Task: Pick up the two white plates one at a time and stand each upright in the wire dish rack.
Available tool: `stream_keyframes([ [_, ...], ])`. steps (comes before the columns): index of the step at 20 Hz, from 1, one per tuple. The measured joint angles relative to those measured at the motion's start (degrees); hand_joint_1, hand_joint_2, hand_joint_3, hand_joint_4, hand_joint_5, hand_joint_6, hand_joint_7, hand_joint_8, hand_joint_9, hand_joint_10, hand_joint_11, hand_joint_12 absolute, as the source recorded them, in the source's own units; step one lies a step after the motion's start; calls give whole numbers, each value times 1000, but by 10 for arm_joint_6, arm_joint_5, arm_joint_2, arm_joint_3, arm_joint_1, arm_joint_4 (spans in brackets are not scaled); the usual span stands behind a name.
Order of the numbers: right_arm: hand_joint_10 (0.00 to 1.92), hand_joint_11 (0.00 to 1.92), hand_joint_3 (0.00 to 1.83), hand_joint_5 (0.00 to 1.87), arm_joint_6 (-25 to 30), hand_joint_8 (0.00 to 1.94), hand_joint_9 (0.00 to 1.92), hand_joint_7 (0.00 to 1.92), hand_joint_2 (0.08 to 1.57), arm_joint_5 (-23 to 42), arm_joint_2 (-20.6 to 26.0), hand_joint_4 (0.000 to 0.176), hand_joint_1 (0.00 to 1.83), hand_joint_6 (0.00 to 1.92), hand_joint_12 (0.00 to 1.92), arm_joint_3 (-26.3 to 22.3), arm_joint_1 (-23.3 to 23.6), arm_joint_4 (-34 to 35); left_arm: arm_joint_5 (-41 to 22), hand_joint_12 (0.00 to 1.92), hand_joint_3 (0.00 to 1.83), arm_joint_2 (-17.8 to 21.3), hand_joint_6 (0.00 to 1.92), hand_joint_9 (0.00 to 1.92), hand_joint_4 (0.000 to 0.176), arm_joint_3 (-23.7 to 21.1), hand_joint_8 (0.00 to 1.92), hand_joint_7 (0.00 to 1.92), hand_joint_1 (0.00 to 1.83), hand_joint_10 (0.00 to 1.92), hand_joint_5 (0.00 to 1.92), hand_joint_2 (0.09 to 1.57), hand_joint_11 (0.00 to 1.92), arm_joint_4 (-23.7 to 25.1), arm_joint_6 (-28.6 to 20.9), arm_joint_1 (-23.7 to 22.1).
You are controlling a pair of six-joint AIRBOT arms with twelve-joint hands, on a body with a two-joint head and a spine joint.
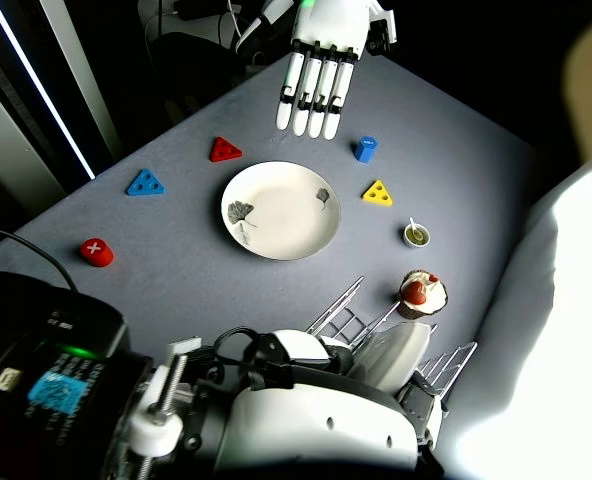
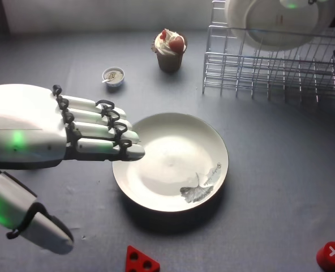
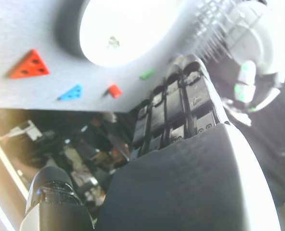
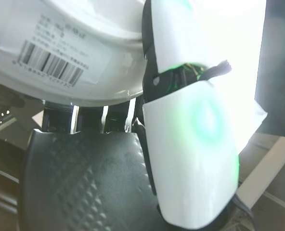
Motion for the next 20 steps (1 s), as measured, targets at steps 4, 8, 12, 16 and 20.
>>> stream_keyframes([
  [4, 1006, 924, 0, 880, 0, 776, 916, 942, 1109, -2, -7, 0, 1483, 1146, 1452, 11, -18, -3, 13, 7, 0, -8, 1, 100, 0, -3, 1, 104, 0, 3, 82, 906, 116, 4, -1, 6],
  [8, 151, 894, 0, 717, 1, 329, 920, 832, 1121, 2, -8, 0, 1208, 441, 572, 18, -22, -1, 28, 9, 0, -14, 5, 102, 0, -3, 3, 108, 0, 4, 93, 896, 122, 10, 0, 14],
  [12, 1, 631, 0, 578, 10, 1, 583, 545, 1016, 13, -13, 32, 901, 2, 314, 18, -28, 4, 41, 0, 0, -24, 0, 86, 0, -3, 0, 92, 0, 0, 71, 893, 100, 12, 0, 14],
  [16, 0, 414, 3, 379, 10, 0, 428, 402, 993, 23, -13, 102, 621, 0, 133, 18, -32, 4, 50, 10, 0, -26, 5, 106, 0, -3, 7, 112, 0, 7, 80, 898, 121, 14, 0, 17],
  [20, 4, 361, 0, 324, 6, 4, 397, 373, 931, 23, -14, 106, 544, 3, 80, 20, -35, 3, 58, 2, 0, -36, 3, 89, 0, -3, 3, 93, 0, 2, 73, 891, 103, 25, 0, 31],
])
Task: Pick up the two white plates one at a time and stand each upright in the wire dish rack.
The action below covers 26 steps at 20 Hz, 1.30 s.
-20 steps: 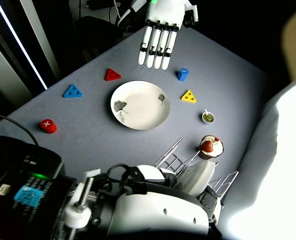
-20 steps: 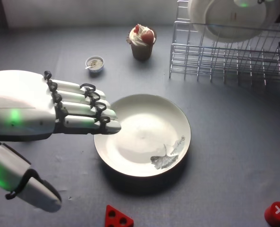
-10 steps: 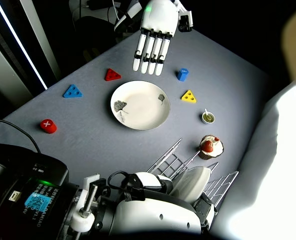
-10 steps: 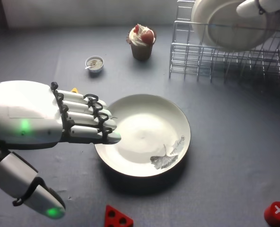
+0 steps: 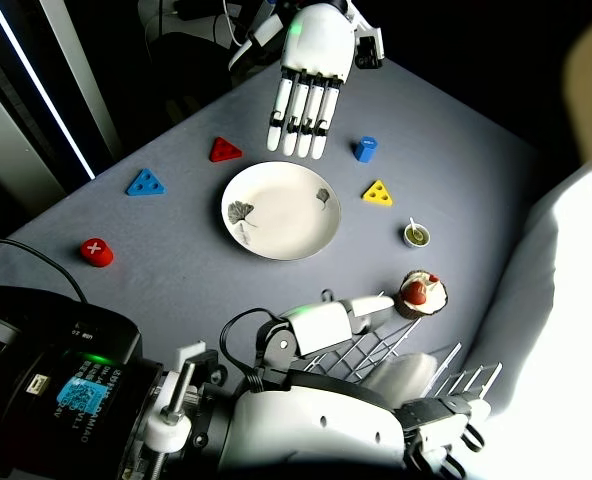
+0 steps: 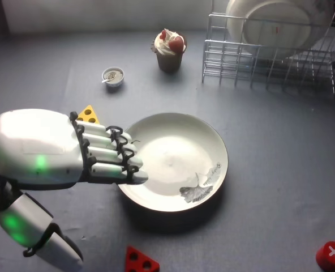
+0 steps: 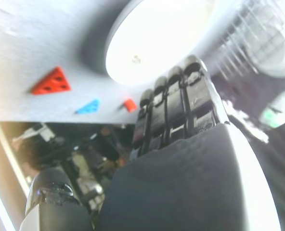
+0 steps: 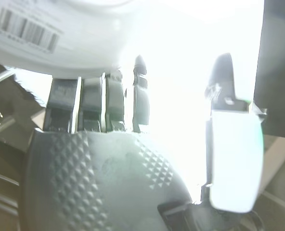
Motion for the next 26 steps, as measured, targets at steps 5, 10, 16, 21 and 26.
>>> stream_keyframes([
  [5, 5, 368, 0, 278, 0, 5, 385, 347, 933, -2, 12, 89, 516, 4, 69, -18, 7, -18, 13, 6, 0, -7, 7, 100, 0, -1, 5, 108, 0, 3, 91, 890, 113, -10, 0, 8],
  [10, 0, 339, 0, 243, -1, 0, 351, 313, 872, 58, 27, 75, 594, 1, 46, -36, 17, -64, 26, 5, 0, -15, 0, 96, 0, -2, 0, 103, 0, 0, 77, 893, 113, -3, 0, 24],
  [16, 0, 275, 0, 199, -1, 0, 248, 218, 845, 184, 46, 44, 623, 0, 12, -57, 13, -256, 53, 4, 1, -28, 3, 103, 0, -2, 4, 106, 0, 4, 79, 895, 103, -9, 0, 36],
  [21, 0, 249, 0, 103, -52, 0, 205, 176, 810, 365, 48, 0, 608, 0, 0, -91, -48, -443, 65, 14, 2, -37, 4, 119, 0, 7, 4, 110, 0, 7, 82, 900, 128, -10, 0, 38],
  [26, 4, 192, 0, 5, -149, 2, 119, 74, 808, 395, 46, 0, 861, 1, 3, -112, -97, -496, 78, 12, 0, -43, 0, 113, 0, 9, 0, 100, 0, 2, 71, 889, 127, -15, 0, 48],
])
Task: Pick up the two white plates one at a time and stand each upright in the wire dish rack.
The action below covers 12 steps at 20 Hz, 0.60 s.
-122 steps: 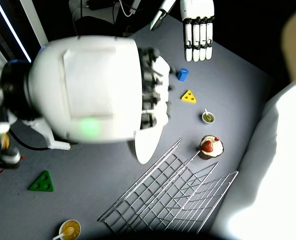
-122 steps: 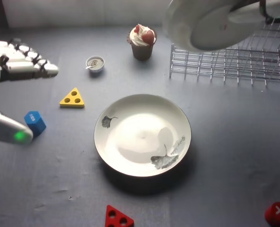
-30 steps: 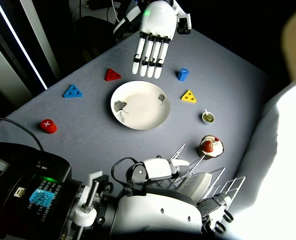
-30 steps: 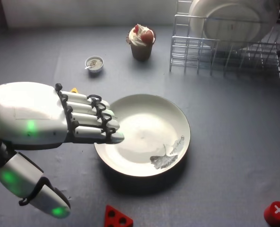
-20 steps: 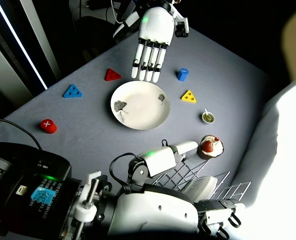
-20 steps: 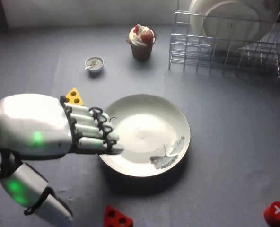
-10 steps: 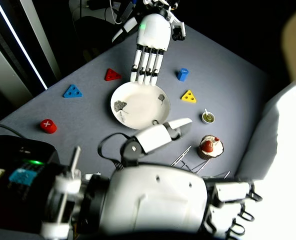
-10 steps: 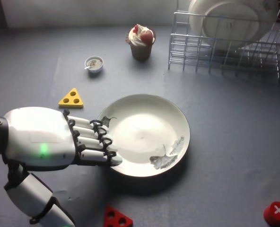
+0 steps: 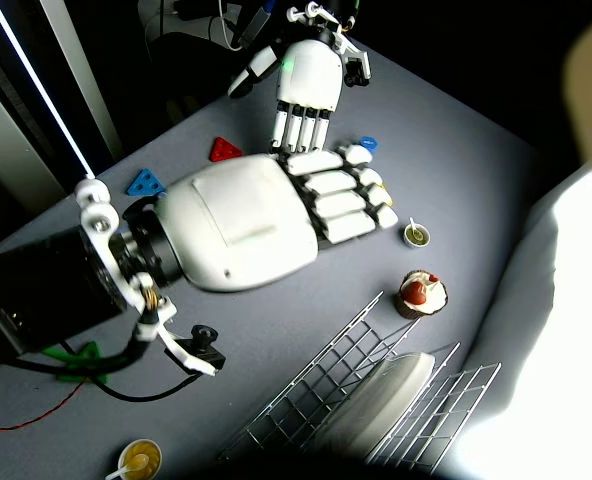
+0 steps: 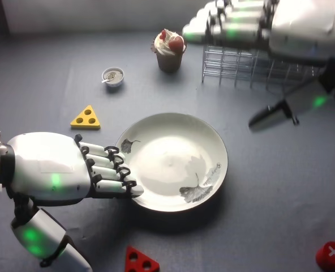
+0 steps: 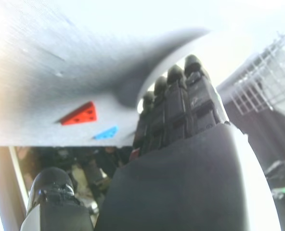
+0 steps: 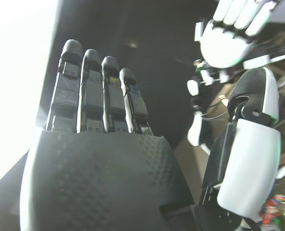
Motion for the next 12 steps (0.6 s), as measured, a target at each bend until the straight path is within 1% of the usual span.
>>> stream_keyframes([
  [1, 4, 192, 0, 5, -17, 2, 119, 74, 808, -5, 0, 0, 861, 1, 3, -5, -5, -9, 0, 12, 0, 0, 0, 113, 0, 0, 0, 100, 0, 2, 71, 889, 127, 0, 0, 2],
  [3, 12, 202, 0, 35, -44, 11, 143, 100, 790, -14, -3, 0, 982, 12, 7, -19, -12, -38, -1, 9, 0, 0, 2, 120, 0, 0, 6, 116, 0, 4, 76, 893, 122, 2, 0, 8],
  [4, 18, 213, 0, 41, -48, 13, 163, 109, 794, -12, -5, 0, 1053, 13, 12, -24, -15, -39, -1, 11, 1, -1, 4, 125, 0, 0, 7, 121, 0, 5, 83, 895, 126, 4, 0, 10],
  [6, 15, 219, 12, 47, -50, 12, 173, 122, 838, -9, -6, 0, 1115, 11, 14, -27, -16, -41, -1, 12, 1, -3, 5, 128, 0, -1, 7, 124, 0, 6, 87, 896, 128, 5, 0, 19],
  [12, 11, 253, 1, 82, -51, 9, 205, 150, 854, -22, -5, 0, 1129, 9, 27, -32, -16, -40, 5, 5, 1, -6, 0, 107, 0, -1, 0, 99, 0, 0, 59, 897, 116, 19, 0, 44],
])
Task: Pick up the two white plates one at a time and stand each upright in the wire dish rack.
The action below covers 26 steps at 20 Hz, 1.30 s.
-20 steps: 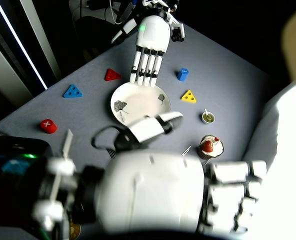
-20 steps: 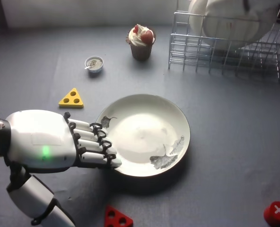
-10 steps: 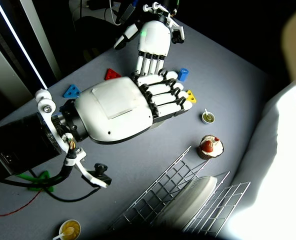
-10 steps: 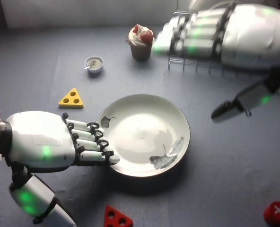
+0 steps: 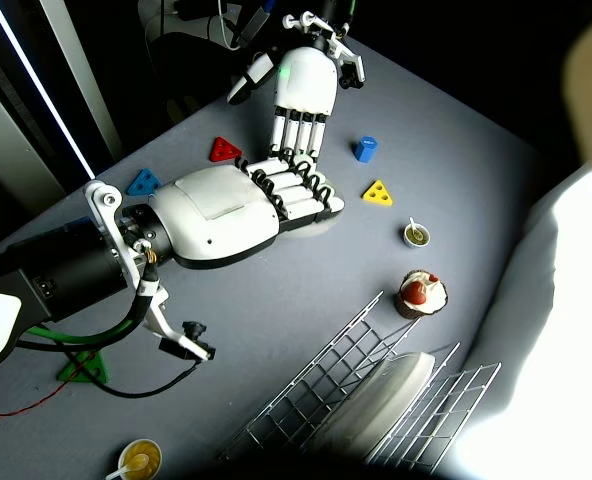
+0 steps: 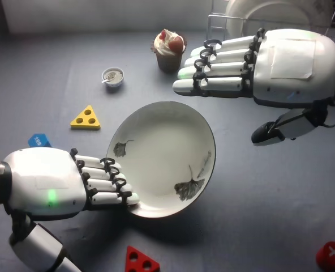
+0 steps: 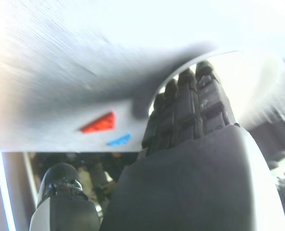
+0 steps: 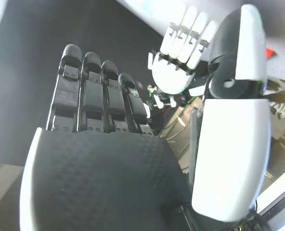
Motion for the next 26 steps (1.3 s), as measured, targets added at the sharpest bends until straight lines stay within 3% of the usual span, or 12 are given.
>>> stream_keyframes([
  [6, 2, 233, 8, 88, -2, 0, 201, 135, 874, -10, 0, 0, 1118, 0, 17, -21, 0, 19, 0, 2, 1, 0, 0, 103, 0, 0, 1, 102, 0, 0, 57, 897, 110, 2, 0, 2],
  [11, 8, 265, 12, 160, -34, 10, 213, 180, 914, -34, -10, 0, 1159, 14, 29, -23, -15, 46, 0, 7, 0, 0, 5, 121, 0, 0, 4, 121, 0, 3, 79, 891, 123, 2, 1, 2],
  [15, 1, 236, 10, 144, -36, 1, 193, 165, 931, -47, -26, 0, 1170, 4, 16, -23, -19, 50, 0, 10, 0, -1, 7, 124, 0, 1, 4, 124, 0, 4, 90, 890, 132, 3, 1, 2],
  [20, 6, 258, 13, 165, -84, 6, 211, 184, 945, -53, -34, 0, 1161, 8, 25, -33, -37, 40, -2, 6, 0, -1, 2, 115, 0, 3, 0, 114, 0, 0, 80, 892, 123, 3, 1, 2],
  [26, 2, 221, 23, 183, -93, 1, 186, 170, 1002, -51, -46, 0, 1263, 9, 9, -34, -40, 42, -2, 4, 0, -1, 0, 110, 0, 4, 0, 104, 2, 0, 67, 894, 119, 3, 0, 2],
])
